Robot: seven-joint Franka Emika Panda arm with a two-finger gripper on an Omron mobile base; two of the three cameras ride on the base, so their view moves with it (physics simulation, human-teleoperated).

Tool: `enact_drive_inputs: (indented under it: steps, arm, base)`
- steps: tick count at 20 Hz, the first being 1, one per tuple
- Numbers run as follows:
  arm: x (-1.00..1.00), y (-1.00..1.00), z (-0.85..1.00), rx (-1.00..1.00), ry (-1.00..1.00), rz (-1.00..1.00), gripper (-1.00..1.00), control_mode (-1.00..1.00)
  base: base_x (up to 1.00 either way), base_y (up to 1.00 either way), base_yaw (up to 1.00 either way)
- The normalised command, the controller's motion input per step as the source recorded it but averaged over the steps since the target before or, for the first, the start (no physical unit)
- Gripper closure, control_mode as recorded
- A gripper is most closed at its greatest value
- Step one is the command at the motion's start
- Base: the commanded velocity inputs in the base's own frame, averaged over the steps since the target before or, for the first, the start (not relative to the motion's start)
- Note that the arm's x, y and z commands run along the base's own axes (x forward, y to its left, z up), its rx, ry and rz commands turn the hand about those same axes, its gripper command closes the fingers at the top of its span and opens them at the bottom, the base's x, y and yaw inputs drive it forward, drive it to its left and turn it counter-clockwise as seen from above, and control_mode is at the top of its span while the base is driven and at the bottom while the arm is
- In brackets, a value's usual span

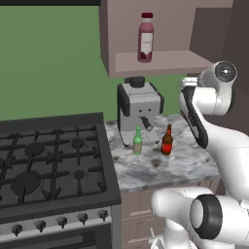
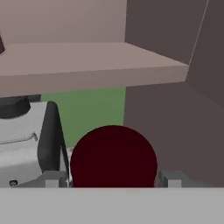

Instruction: Sort all alcoholic drinks to one cabinet, and non-alcoholic drinks to the other.

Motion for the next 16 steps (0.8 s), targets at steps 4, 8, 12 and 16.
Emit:
enact_drive_inputs:
  steps: [4, 8, 12, 16]
  arm:
    - [-0.34, 0.12, 0.42, 0.00, -0.02, 0.00, 1.00, -1.00]
    - [-0.33, 0.09, 0.42, 0.00, 0.00, 0.00, 1.00, -1.00]
    - [-0.32, 0.11, 0.40, -0.01, 0.00, 0.00, 1.00, -1.00]
    - [-0.31, 0.12, 0.36, -0.01, 0.00, 0.00, 1.00, -1.00]
  base:
    - [0.00, 0.00, 0.00]
    - [0.00, 0.00, 0.00]
    - [0.00, 0.00, 0.00]
    - [0.00, 0.00, 0.00]
